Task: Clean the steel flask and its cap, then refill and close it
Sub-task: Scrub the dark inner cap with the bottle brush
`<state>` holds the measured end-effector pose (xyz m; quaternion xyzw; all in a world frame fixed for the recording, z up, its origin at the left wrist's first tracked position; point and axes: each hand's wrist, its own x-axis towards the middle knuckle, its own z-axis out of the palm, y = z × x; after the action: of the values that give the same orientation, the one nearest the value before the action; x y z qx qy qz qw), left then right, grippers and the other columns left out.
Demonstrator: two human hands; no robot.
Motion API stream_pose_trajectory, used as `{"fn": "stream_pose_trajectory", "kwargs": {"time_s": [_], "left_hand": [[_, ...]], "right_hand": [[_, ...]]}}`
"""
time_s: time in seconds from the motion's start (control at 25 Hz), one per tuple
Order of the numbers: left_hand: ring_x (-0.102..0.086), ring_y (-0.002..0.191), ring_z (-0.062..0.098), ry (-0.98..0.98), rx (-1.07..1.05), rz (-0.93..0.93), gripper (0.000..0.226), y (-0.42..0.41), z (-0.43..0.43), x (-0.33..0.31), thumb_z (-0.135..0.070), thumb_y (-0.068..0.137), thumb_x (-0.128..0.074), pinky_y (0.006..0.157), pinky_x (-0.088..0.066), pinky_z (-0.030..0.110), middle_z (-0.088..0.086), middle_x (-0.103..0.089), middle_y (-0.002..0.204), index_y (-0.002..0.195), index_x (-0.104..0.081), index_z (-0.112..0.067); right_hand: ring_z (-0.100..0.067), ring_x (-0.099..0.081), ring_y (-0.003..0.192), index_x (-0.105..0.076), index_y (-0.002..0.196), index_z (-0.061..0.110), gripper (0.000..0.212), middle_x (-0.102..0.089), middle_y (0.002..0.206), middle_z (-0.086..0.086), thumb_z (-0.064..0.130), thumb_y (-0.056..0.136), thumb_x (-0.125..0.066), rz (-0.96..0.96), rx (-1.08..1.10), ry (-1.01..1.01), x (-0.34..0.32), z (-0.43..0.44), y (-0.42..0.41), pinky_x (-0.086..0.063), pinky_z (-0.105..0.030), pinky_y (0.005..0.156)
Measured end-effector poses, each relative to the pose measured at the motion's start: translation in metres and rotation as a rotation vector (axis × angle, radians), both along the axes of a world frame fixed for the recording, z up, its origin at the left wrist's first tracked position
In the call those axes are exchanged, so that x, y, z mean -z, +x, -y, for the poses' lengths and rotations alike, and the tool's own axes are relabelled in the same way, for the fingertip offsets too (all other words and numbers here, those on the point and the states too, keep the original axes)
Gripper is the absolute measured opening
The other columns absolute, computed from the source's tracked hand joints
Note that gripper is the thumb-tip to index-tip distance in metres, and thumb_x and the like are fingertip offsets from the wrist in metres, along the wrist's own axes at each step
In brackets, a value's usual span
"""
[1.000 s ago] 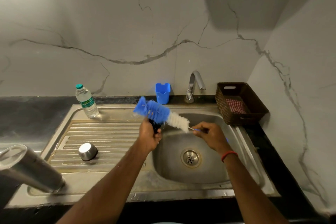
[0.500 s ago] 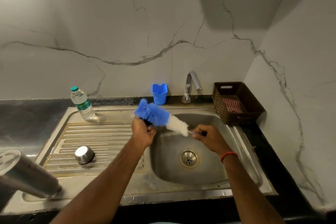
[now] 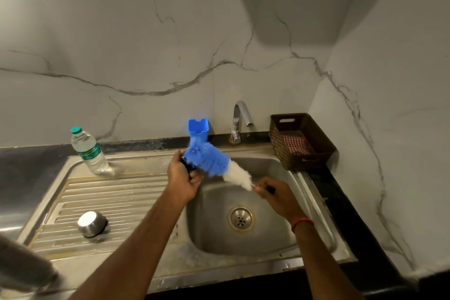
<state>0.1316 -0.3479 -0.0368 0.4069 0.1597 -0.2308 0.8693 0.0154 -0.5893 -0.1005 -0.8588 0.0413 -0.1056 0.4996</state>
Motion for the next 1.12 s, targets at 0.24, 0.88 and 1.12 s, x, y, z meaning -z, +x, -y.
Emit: {"fn": "stream_pose_trajectory", "kwargs": {"time_s": [0.24,0.88,1.12], "left_hand": [[-0.032,0.039,0.007,0.196,0.06,0.014,0.033,-0.012,0.031,0.008,-0.041,0.105,-0.041,0.031,-0.025,0.02,0.0,-0.057,0.064,0.096,-0.059,-0.015],[-0.033,0.041,0.008,0.241,0.096,0.043,0.037,0.018,-0.004,-0.004,-0.044,0.105,-0.042,0.033,-0.026,0.018,-0.002,-0.052,0.061,0.09,-0.06,-0.015],[-0.033,0.039,0.007,0.116,0.056,-0.015,0.04,0.029,-0.003,-0.005,-0.044,0.105,-0.042,0.032,-0.027,0.019,-0.001,-0.05,0.061,0.085,-0.059,-0.014]], "right_hand": [[-0.003,-0.065,0.091,-0.073,0.11,0.018,0.019,-0.071,0.096,0.009,0.015,0.1,-0.058,0.085,-0.08,-0.074,-0.023,-0.032,0.03,-0.051,-0.017,0.079],[0.0,-0.054,0.065,-0.068,0.089,0.035,0.022,-0.063,0.071,0.012,0.017,0.099,-0.06,0.012,-0.036,-0.109,-0.005,-0.031,0.024,-0.042,-0.02,0.063],[-0.012,-0.061,0.073,-0.071,0.094,0.024,0.015,-0.068,0.079,0.001,0.021,0.099,-0.058,-0.04,-0.031,-0.109,0.008,-0.026,0.031,-0.051,-0.036,0.07]]}}
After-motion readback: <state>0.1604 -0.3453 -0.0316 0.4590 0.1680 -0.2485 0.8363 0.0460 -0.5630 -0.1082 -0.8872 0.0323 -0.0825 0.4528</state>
